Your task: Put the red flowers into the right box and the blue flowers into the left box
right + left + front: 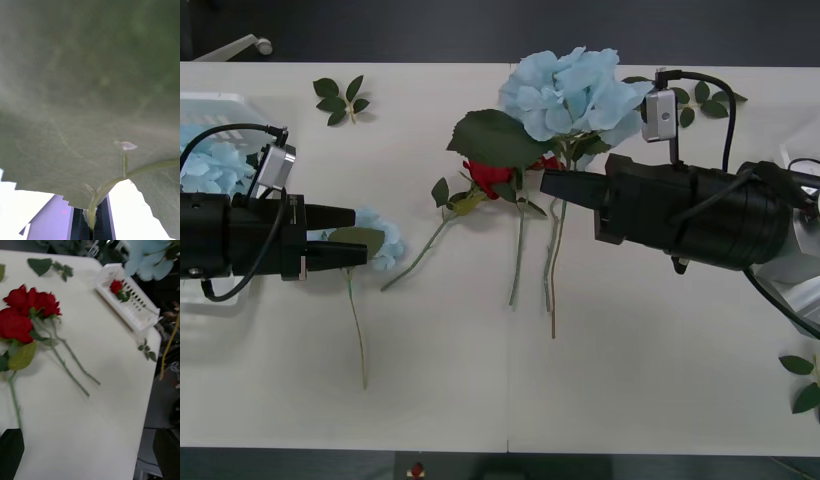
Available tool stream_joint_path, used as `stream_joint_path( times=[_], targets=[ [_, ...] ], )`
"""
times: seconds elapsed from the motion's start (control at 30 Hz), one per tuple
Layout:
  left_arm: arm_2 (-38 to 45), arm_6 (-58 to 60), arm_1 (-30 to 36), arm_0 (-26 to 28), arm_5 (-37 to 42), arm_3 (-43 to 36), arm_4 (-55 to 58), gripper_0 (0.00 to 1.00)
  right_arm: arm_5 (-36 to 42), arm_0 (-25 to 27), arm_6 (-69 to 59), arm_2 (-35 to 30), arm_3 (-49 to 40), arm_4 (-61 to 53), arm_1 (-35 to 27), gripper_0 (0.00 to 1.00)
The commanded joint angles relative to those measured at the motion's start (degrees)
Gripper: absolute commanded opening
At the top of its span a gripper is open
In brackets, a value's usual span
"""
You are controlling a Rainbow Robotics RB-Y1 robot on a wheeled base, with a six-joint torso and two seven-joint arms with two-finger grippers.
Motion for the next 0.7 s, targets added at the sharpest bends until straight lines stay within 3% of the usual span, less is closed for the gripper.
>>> stream_joint_path(
  times=[0.03,0.27,0.7],
  targets=[
    [-5.32,-14.77,-2.54,-0.82,-0.18,4.76,8.58,1.00,-2.72,-2.92,1.46,2.47,-2.61,-0.52,0.09,0.00],
    [-15.95,-16.93,-9.31,-0.73,-3.35,8.80,19.04,1.00,-7.64,-6.09,0.93,7.48,-2.69,-0.60,0.09,0.00],
    [-26.24,-16.93,-18.53,-0.73,-13.54,5.90,22.29,1.00,-10.19,-7.32,1.10,9.59,-2.69,-0.60,0.09,0.00]
  ],
)
